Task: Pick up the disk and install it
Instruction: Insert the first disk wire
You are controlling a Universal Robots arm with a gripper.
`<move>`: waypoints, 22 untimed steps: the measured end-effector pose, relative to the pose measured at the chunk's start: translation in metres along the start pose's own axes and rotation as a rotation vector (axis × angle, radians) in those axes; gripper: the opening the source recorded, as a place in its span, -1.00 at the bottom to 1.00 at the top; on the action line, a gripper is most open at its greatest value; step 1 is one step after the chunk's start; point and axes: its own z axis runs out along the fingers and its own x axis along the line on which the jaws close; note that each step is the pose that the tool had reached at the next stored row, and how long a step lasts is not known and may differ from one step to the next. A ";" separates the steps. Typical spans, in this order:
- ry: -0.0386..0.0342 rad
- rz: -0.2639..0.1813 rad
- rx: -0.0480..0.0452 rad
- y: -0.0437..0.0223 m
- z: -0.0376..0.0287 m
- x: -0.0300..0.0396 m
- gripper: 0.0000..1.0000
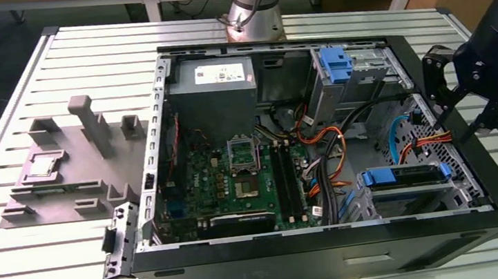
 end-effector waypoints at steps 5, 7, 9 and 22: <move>-0.0101 -0.065 -0.0180 -0.0002 0.0022 0.0000 -0.22; -0.0116 -0.092 -0.0218 -0.0002 0.0029 0.0001 -0.22; -0.0182 -0.112 -0.0158 -0.0003 0.0031 0.0002 -0.22; -0.0434 -0.262 -0.0311 -0.0006 0.0062 0.0003 -0.22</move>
